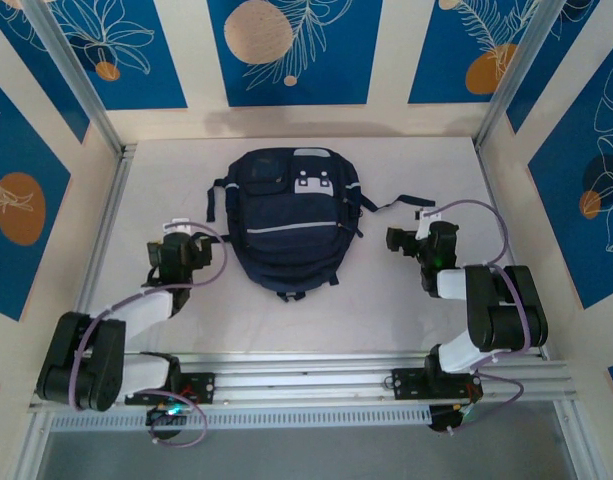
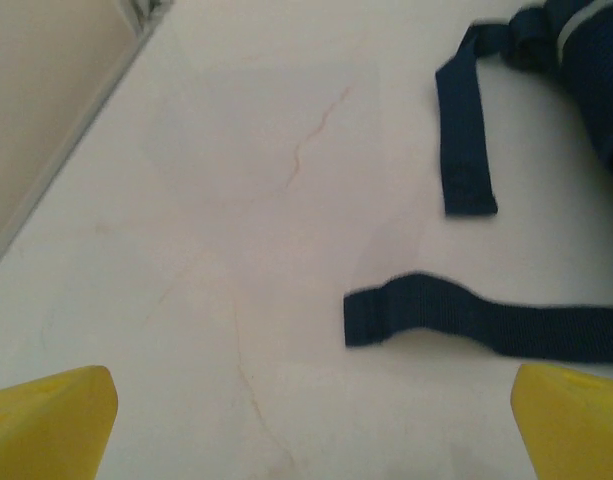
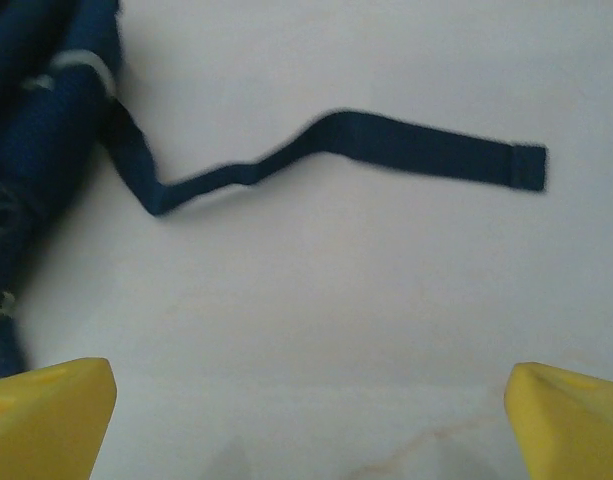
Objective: Pack the student bag
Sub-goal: Reset both arms
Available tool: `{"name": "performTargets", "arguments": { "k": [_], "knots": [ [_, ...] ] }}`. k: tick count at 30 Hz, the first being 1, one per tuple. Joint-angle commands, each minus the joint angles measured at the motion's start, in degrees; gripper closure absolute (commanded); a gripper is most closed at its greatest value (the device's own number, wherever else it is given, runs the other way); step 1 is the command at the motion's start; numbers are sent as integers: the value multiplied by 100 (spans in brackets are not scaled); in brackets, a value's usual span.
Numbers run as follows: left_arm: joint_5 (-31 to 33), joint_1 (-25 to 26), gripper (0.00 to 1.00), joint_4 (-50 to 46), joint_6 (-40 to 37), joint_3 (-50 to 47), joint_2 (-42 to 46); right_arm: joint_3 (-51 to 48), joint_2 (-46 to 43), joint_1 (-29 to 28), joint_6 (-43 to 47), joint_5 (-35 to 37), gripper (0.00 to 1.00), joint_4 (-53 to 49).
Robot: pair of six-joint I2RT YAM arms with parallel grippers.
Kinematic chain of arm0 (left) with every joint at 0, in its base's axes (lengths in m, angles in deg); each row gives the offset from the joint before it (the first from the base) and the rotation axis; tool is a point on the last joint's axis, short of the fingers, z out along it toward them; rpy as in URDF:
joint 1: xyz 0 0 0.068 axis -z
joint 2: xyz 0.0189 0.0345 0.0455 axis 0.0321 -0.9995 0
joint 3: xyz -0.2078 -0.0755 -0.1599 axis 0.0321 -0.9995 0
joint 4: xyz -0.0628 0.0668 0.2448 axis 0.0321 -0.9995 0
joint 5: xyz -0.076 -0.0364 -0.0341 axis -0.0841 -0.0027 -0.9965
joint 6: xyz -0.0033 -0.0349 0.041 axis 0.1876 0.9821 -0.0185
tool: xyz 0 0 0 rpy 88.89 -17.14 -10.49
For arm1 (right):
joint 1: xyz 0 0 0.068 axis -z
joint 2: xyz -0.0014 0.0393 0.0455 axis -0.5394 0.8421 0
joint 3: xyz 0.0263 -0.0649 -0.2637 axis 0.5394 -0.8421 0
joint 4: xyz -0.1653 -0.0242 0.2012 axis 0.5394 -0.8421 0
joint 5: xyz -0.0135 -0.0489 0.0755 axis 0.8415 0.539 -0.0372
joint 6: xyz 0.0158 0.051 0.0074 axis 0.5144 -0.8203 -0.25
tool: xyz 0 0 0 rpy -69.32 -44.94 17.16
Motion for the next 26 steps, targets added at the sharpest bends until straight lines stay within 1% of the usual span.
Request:
{"name": "performTargets", "arguments": {
  "k": [1, 2, 5, 7, 8, 10, 11, 12, 18, 26],
  "knots": [
    [-248, -72, 0, 2445, -664, -392, -513, 41, 19, -47, -99, -304, 1, 529],
    [-355, -93, 0, 2674, -649, -391, -656, 27, 27, -51, -90, -297, 1, 551],
    [-731, -141, 0, 2919, -683, -280, -1188, 33, 19, -59, -89, -281, 1, 546],
    [-985, -155, 0, 3688, -766, -397, -1742, 32, 19, -52, -90, -286, 1, 559],
    [-1026, -152, 0, 3998, -844, -455, -1825, 30, 19, -52, -89, -288, 1, 546],
    [-1233, -198, 0, 3562, -755, -454, -1607, 30, 19, -51, -89, -289, 1, 547],
    [-1268, -204, 0, 3693, -782, -452, -1678, 32, 19, -52, -89, -286, 1, 543],
    [-1250, -204, 0, 3743, -801, -439, -1711, 31, 19, -59, -89, -287, 1, 544],
    [-836, -205, 0, 3033, -664, -82, -1692, 34, 26, -58, -89, -286, 1, 534],
    [-840, -229, 0, 2986, -637, -65, -1683, 47, 22, -52, -68, -351, 1, 507]
  ]
}}
